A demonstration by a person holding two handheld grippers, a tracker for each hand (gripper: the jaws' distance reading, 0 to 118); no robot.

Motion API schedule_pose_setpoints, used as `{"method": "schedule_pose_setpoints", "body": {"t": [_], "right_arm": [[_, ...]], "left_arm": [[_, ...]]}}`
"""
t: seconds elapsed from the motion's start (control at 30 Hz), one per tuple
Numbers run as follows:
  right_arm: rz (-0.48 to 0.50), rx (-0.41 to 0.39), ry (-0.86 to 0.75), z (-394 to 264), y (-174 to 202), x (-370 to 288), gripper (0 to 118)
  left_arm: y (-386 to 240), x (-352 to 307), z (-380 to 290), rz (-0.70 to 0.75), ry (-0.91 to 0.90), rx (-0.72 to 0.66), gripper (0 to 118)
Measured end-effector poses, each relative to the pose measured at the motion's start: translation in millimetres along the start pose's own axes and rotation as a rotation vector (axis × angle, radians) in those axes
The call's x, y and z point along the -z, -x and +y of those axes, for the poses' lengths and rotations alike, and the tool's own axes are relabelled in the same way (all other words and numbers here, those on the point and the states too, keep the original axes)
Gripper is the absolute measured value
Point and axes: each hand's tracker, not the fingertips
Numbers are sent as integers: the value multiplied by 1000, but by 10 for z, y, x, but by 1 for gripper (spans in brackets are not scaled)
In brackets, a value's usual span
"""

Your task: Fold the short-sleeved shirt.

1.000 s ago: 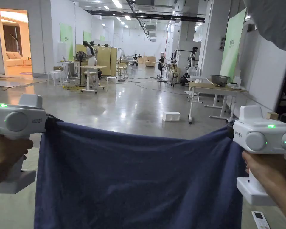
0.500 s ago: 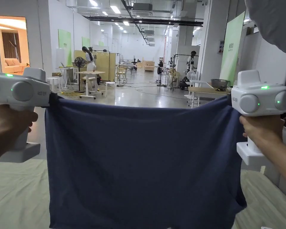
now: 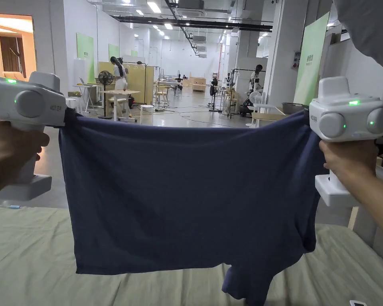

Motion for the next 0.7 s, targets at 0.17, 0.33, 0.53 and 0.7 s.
{"method": "schedule_pose_setpoints", "body": {"t": [0.17, 0.33, 0.53, 0.7], "right_arm": [[19, -21, 33, -272, 43, -222, 1], [54, -63, 58, -553, 70, -575, 1], [99, -85, 86, -863, 35, -1158, 1], [139, -111, 110, -1225, -3, -1650, 1]], "left_arm": [[53, -151, -356, -8, 24, -24, 5], [77, -430, -781, -24, 50, -27, 5], [218, -781, -1317, -54, 96, -69, 5], [271, -1216, -1726, -65, 107, -66, 5]]}}
